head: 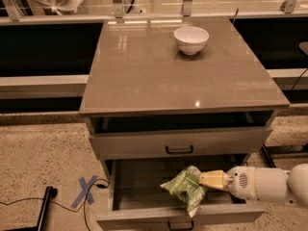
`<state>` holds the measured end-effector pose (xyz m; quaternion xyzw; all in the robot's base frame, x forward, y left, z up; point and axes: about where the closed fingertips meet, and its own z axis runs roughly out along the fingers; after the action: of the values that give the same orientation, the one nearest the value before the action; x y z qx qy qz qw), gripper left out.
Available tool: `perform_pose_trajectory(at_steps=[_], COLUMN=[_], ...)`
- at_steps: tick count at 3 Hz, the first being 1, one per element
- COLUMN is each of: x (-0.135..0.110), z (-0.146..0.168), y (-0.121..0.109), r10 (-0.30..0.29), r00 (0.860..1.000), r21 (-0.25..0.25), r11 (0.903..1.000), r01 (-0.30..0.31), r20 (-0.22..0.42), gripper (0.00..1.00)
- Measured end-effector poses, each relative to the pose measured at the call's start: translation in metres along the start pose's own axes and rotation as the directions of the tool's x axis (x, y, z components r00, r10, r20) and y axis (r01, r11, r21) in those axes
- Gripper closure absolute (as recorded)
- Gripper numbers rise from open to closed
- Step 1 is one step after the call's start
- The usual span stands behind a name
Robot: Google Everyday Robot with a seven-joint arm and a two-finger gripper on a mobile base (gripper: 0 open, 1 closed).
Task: Pick green jalapeno chip bag from middle drawer and place on counter
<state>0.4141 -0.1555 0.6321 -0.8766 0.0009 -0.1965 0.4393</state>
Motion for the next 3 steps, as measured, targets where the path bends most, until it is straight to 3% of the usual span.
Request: perform_pose_trajectory(at_steps=[1, 2, 3], x=[0.02, 0.043, 0.065], z=[-0.005, -0.009, -0.035], y=[-0.031, -0.07, -0.113], r10=[-0.126, -0.227, -0.31], r00=[0.991, 0.973, 0.949], r21=[0.026, 0.027, 0.01], r11=[0.9916, 0.9732, 0.9502], r01=[0.127, 0.228, 0.311], r20=[-0.036, -0.051, -0.064], gripper=[1.0, 1.0, 1.0])
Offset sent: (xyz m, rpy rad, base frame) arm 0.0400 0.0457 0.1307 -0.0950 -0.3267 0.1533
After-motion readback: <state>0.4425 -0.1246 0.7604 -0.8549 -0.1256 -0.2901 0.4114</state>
